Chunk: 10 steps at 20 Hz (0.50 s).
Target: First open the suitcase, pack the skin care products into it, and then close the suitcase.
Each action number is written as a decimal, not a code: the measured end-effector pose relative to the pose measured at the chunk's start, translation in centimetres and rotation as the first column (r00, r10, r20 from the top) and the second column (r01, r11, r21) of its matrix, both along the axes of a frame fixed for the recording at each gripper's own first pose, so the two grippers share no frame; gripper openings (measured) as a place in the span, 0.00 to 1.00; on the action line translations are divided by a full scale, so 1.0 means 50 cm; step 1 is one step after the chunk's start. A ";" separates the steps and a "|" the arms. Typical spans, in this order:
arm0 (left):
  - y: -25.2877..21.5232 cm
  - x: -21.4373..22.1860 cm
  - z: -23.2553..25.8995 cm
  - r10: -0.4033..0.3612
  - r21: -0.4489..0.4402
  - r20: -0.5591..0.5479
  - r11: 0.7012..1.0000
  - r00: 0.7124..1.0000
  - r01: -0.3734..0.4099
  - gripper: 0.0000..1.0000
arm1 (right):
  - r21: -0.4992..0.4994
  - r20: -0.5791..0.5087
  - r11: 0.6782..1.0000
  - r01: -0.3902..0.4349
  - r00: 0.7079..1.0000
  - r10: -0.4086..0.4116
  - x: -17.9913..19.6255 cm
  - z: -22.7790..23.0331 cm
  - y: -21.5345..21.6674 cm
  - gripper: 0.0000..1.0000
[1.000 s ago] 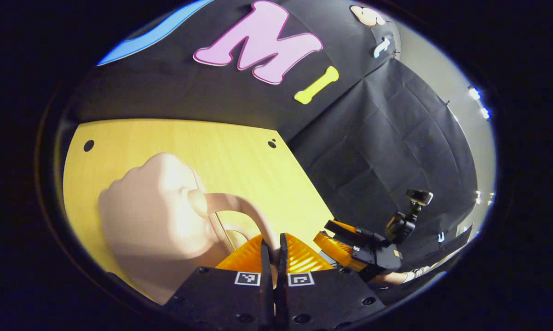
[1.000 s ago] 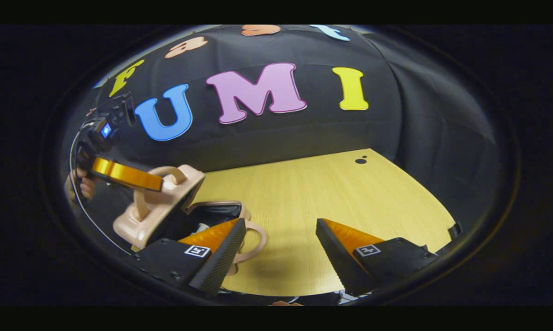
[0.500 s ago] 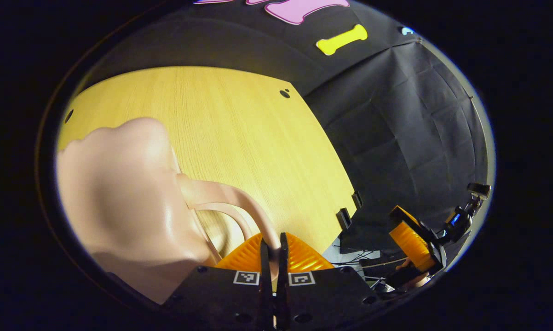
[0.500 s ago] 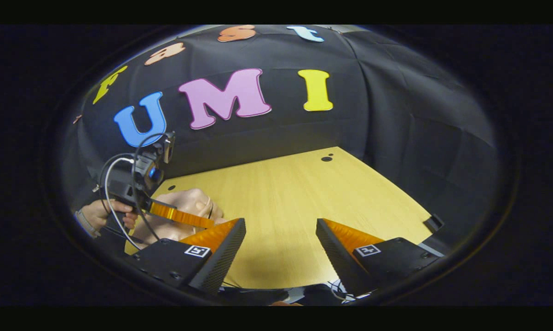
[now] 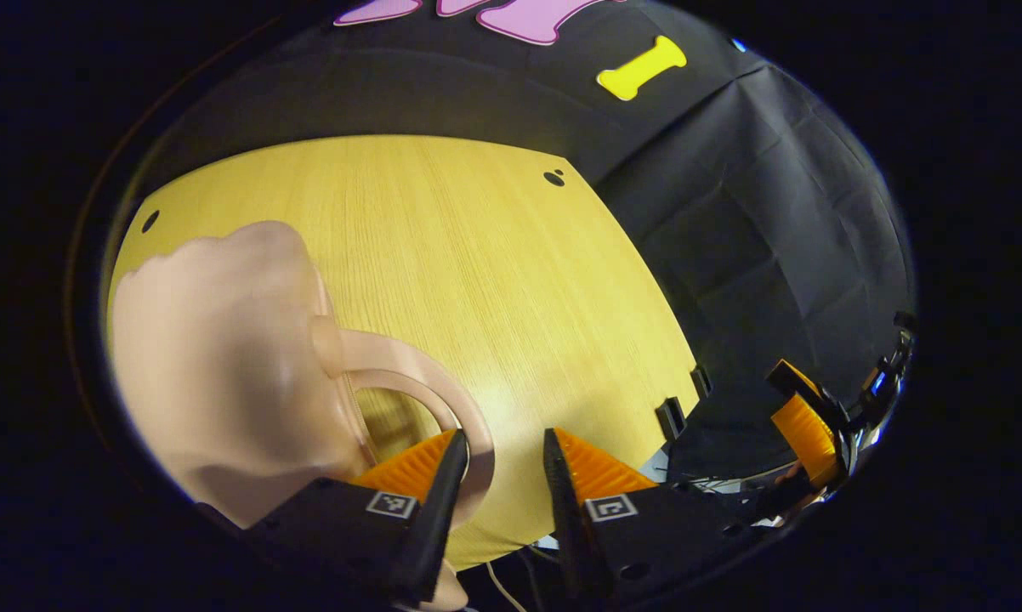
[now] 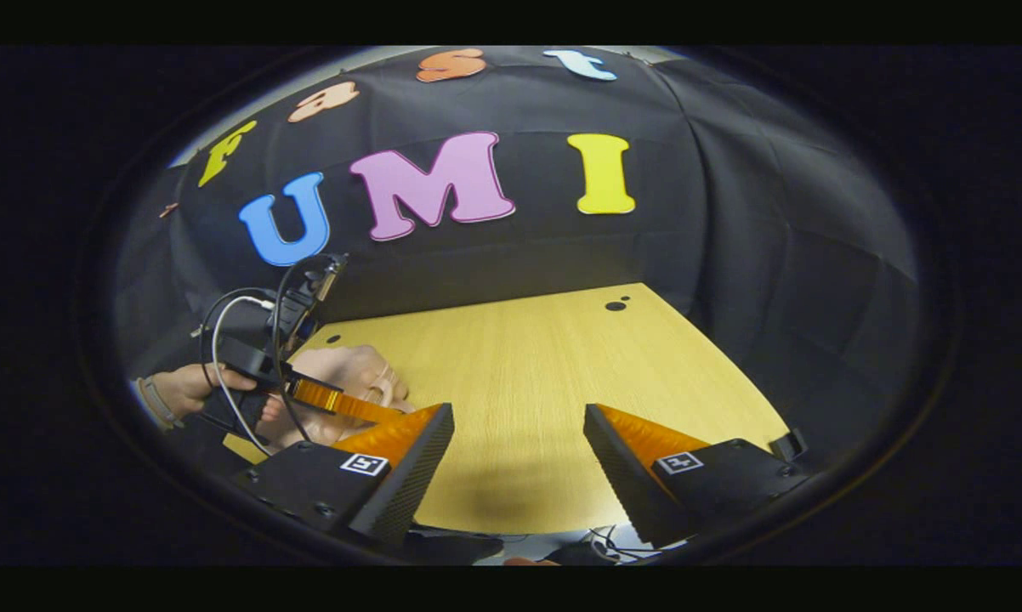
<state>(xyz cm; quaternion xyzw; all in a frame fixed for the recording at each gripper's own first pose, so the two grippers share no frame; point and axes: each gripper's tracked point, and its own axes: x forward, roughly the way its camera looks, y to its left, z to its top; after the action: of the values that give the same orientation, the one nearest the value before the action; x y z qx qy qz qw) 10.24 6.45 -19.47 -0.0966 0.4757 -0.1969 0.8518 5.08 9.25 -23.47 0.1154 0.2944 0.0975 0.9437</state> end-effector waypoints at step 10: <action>-0.134 -0.036 0.243 0.158 0.089 0.545 0.966 0.823 -0.244 0.97 | 0.003 0.150 0.962 -0.274 0.951 0.271 0.065 0.095 -0.065 0.98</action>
<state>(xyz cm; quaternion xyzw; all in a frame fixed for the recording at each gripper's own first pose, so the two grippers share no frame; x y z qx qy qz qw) 8.44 -0.25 -7.33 -0.0215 0.2211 -0.0873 0.9711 8.36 5.98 -18.72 0.0774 0.2355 0.2385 0.9390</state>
